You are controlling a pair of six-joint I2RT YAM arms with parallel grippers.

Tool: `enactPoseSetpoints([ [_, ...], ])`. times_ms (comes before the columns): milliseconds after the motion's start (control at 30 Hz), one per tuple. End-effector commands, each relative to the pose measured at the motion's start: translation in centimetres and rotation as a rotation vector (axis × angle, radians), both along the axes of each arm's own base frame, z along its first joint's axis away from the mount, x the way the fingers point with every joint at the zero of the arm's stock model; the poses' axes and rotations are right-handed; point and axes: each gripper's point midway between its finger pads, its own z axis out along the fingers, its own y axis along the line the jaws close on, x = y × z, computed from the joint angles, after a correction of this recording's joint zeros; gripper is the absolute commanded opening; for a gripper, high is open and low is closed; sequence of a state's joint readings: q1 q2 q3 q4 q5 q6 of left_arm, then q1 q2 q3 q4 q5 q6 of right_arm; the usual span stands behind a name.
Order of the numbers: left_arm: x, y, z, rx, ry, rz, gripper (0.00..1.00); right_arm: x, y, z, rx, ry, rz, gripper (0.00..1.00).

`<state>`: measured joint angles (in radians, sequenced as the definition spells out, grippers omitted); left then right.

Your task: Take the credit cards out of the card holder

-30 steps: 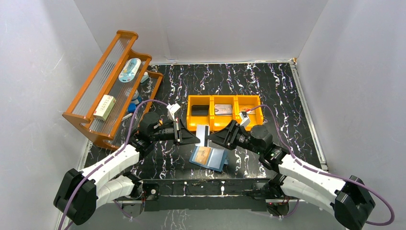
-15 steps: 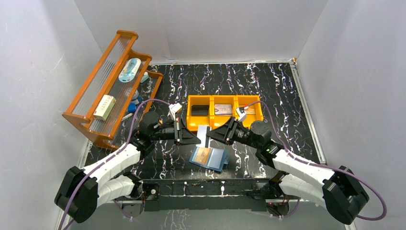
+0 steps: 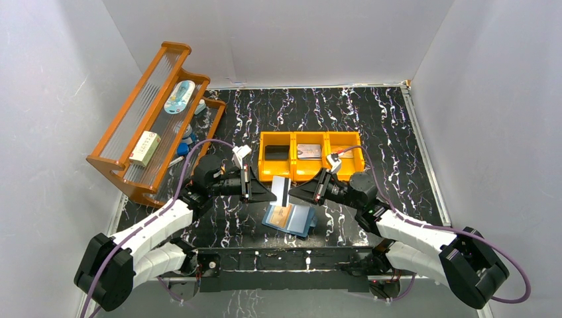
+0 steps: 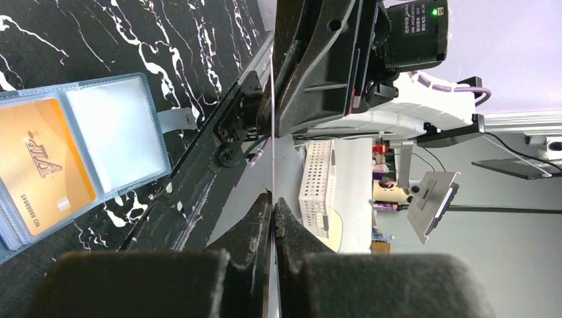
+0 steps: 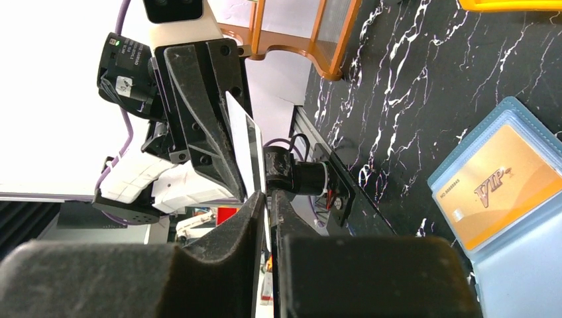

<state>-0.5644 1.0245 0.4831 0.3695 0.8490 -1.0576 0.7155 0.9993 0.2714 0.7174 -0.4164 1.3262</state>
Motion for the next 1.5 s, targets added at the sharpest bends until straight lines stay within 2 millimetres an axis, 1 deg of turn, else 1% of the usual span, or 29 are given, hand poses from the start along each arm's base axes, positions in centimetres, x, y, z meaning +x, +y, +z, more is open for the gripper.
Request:
enactPoseSetpoints([
  [0, 0.3, -0.2, 2.2, -0.037, -0.06, -0.018, 0.0, -0.2, 0.0, 2.5, 0.073, -0.078, 0.02, 0.17],
  [33, 0.2, -0.3, 2.3, -0.042, -0.061, -0.022, 0.0, -0.2, 0.0, 2.5, 0.074, -0.076, 0.021, 0.19],
  [67, 0.2, -0.3, 2.5, -0.051, -0.063, -0.028, 0.0, -0.2, 0.0, 2.5, 0.075, -0.074, 0.019, 0.24],
  [100, 0.1, -0.4, 2.5, -0.059, -0.056, -0.033, 0.0, -0.1, 0.0, 2.5, 0.076, -0.07, 0.017, 0.31],
  [133, 0.1, -0.4, 2.6, -0.067, -0.053, -0.038, 0.0, -0.1, 0.1, 2.4, 0.076, -0.069, 0.017, 0.33],
  [233, -0.1, -0.5, 2.7, -0.082, -0.049, -0.043, 0.0, -0.1, 0.2, 2.4, 0.076, -0.067, 0.022, 0.39],
  [333, -0.1, -0.4, 2.8, -0.088, -0.05, -0.043, 0.0, 0.0, 0.3, 2.4, 0.077, -0.067, 0.028, 0.4],
  [500, -0.1, -0.5, 2.5, -0.088, -0.038, -0.048, 0.0, -0.4, 0.7, 2.8, 0.106, -0.083, 0.069, 0.36],
  [533, -0.2, -0.5, 2.5, -0.091, -0.036, -0.052, 0.0, -0.4, 0.7, 3.1, 0.12, -0.091, 0.071, 0.36],
  [767, -0.3, -0.6, 2.1, -0.089, -0.027, -0.063, 0.0, -0.3, 1.1, 3.6, 0.143, -0.102, 0.088, 0.3],
  [867, -0.3, -0.6, 1.9, -0.084, -0.019, -0.063, 0.0, -0.2, 1.1, 3.3, 0.139, -0.094, 0.083, 0.23],
  [1033, -0.4, -0.5, 1.5, -0.07, -0.019, -0.069, 0.0, -0.3, 0.9, 3.3, 0.139, -0.099, 0.074, 0.07],
  [1067, -0.3, -0.5, 1.3, -0.053, -0.019, -0.063, 0.04, -0.3, 0.9, 3.2, 0.133, -0.1, 0.073, 0.03],
  [1133, -0.1, -0.3, 0.8, -0.015, -0.026, -0.053, 0.15, -0.2, 0.8, 2.8, 0.113, -0.096, 0.064, 0.01],
  [1300, 0.7, 0.4, 0.1, 0.102, -0.06, 0.004, 0.56, 0.4, 0.2, 1.5, 0.047, -0.076, 0.006, 0.0],
  [1367, 1.1, 0.9, -0.2, 0.157, -0.081, 0.035, 0.71, 0.6, -0.1, 0.6, 0.002, -0.054, -0.019, 0.0],
  [1467, 1.7, 2.0, -1.1, 0.253, -0.105, 0.09, 0.83, 1.2, -0.6, -0.3, -0.079, -0.04, -0.062, 0.0],
])
